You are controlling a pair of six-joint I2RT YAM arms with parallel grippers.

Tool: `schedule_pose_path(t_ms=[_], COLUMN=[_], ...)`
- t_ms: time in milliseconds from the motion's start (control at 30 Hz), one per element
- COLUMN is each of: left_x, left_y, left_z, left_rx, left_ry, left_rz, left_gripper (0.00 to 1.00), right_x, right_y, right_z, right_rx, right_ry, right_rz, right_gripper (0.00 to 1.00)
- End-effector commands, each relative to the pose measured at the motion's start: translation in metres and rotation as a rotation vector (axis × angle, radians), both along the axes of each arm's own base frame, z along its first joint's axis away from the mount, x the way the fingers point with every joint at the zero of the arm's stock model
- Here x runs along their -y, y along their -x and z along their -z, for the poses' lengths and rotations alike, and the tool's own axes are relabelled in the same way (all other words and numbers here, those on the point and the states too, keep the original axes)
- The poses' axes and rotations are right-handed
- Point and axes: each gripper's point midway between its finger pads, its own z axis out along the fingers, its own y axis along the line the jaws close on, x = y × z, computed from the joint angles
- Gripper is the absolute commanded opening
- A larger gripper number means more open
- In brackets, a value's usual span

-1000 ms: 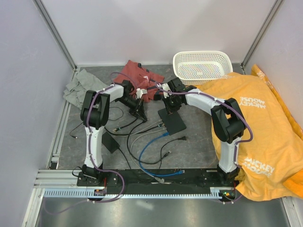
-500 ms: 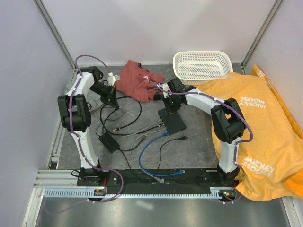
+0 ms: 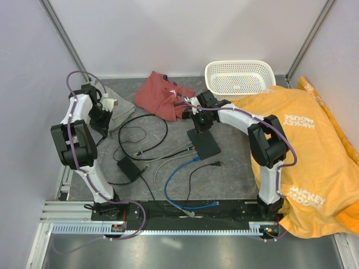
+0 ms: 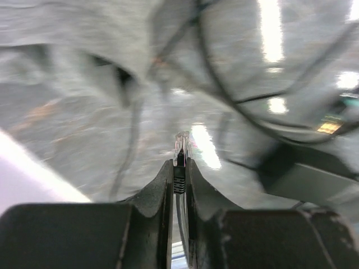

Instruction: Pull the plug from the switch port

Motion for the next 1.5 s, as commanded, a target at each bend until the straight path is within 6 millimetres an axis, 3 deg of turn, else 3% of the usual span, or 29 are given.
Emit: schedule_pose_path(t_ms=[0, 133, 233, 500, 700, 800, 867, 967, 1067, 1133, 1200, 1267, 1300, 1367, 1400, 1467], left_x=[-0.054, -0.074, -0.077, -0.057, -0.054, -0.041, -0.024, 0.018, 0.076, 0.118, 0.150, 0.184, 0.208, 0.235, 0.251, 0.268], left_y=[-0.026, -0.037, -0.051, -0.061, -0.063, -0.075, -0.086, -0.101, -0.111, -0.110, -0.110, -0.101, -0.094, -0.082, -0.074, -0.064], left_z=[-0.008, -0.009, -0.015, -0.021, -0.028, -0.048, -0.066, -0.083, -0.096, -0.106, -0.104, -0.105, -0.095, -0.090, -0.076, -0.065], left_rx=[0.136, 0.187, 0.254, 0.308, 0.328, 0.398, 0.453, 0.500, 0.509, 0.468, 0.390, 0.318, 0.256, 0.146, 0.069, -0.001], left_ry=[-0.331, -0.449, -0.471, -0.432, -0.424, -0.372, -0.297, -0.133, 0.102, 0.352, 0.534, 0.683, 0.719, 0.822, 0.847, 0.869], left_rz=[0.050, 0.004, -0.028, -0.034, -0.063, -0.082, -0.078, -0.075, -0.095, -0.176, -0.260, -0.209, -0.177, -0.166, -0.156, -0.140], left_gripper=[0.02, 0.02, 0.09, 0.38, 0.45, 0.48, 0.49, 0.49, 0.50, 0.51, 0.52, 0.52, 0.52, 0.53, 0.53, 0.53], right_x=[-0.003, -0.004, -0.005, -0.006, -0.006, -0.006, -0.006, -0.006, -0.005, -0.004, -0.002, -0.001, 0.001, 0.004, 0.006, 0.011], right_y=[0.000, 0.001, 0.003, 0.003, 0.003, 0.003, 0.003, 0.002, 0.002, 0.003, 0.006, 0.009, 0.012, 0.018, 0.023, 0.031], right_z=[0.017, 0.016, 0.015, 0.015, 0.014, 0.015, 0.014, 0.013, 0.011, 0.006, 0.000, -0.005, -0.010, -0.012, -0.017, -0.017], right_rx=[-0.008, 0.001, 0.004, 0.007, 0.011, 0.010, 0.012, 0.014, 0.019, 0.026, 0.033, 0.040, 0.042, 0.035, 0.029, 0.018], right_ry=[0.041, 0.049, 0.052, 0.056, 0.057, 0.058, 0.058, 0.059, 0.060, 0.059, 0.060, 0.060, 0.058, 0.063, 0.057, 0.068], right_rz=[-0.017, -0.025, -0.031, -0.035, -0.036, -0.036, -0.035, -0.033, -0.036, -0.036, -0.039, -0.057, -0.066, -0.081, -0.087, -0.101], right_gripper=[0.00, 0.00, 0.00, 0.00, 0.00, 0.00, 0.02, 0.06, 0.13, 0.17, 0.21, 0.23, 0.25, 0.25, 0.25, 0.25])
